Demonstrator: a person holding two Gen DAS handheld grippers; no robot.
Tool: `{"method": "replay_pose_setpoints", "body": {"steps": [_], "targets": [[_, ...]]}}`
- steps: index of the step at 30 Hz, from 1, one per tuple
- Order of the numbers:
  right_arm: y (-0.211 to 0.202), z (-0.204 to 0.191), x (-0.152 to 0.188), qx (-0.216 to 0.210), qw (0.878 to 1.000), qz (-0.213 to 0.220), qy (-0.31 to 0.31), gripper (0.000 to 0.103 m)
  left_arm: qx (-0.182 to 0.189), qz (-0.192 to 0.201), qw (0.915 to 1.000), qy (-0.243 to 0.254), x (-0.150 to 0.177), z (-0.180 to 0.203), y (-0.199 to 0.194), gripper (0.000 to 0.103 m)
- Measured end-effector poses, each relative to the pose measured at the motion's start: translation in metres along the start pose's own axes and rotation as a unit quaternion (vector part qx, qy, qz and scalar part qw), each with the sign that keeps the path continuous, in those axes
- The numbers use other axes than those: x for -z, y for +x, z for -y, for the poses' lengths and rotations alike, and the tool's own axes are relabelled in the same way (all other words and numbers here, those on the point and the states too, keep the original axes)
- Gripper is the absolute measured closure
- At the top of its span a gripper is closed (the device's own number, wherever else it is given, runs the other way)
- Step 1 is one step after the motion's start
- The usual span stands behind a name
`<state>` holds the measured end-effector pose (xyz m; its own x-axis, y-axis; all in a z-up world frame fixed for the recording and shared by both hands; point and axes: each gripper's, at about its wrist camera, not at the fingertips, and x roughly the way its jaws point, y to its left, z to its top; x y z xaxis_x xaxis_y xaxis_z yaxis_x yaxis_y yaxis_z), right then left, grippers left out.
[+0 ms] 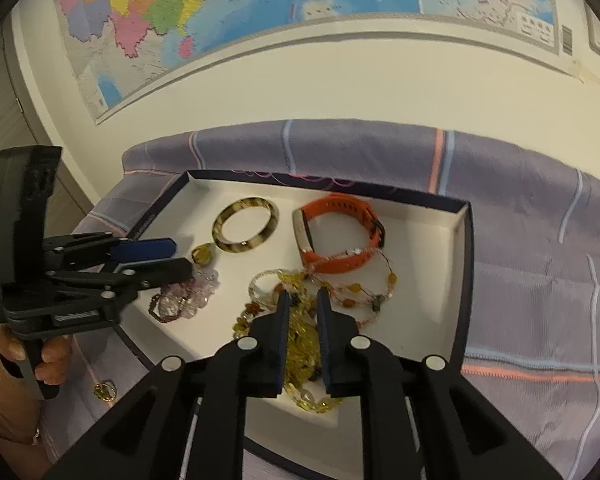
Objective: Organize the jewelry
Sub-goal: 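Lower the ring into the box and open the left tool while the right tool lowers the chain inside, then move both tools away from the box to the rings on the bedspread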
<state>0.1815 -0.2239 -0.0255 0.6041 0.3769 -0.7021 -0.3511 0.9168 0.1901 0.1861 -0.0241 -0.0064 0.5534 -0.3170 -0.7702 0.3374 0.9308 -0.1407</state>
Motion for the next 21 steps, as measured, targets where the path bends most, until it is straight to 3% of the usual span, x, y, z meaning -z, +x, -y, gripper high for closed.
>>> {"method": "replay_pose_setpoints", "body": {"steps": [7, 10, 15, 21], "targets": [[-0.019, 0.002, 0.009, -0.005, 1.000, 0.020, 0.012, 0.063, 0.003, 0.038, 0.9993, 0.004, 0.012, -0.003, -0.034, 0.055], [-0.030, -0.007, 0.014, -0.013, 0.999, 0.030, 0.005, 0.057, 0.004, 0.057, 0.9984, 0.006, 0.020, -0.005, -0.052, 0.052], [-0.049, -0.033, 0.030, -0.040, 0.998, 0.039, -0.021, 0.055, 0.003, 0.084, 0.9963, 0.021, 0.044, -0.003, -0.084, 0.048], [-0.061, -0.071, 0.063, -0.078, 0.995, 0.026, -0.064, 0.054, 0.002, 0.070, 0.9970, 0.033, 0.082, -0.003, -0.099, 0.048]]}}
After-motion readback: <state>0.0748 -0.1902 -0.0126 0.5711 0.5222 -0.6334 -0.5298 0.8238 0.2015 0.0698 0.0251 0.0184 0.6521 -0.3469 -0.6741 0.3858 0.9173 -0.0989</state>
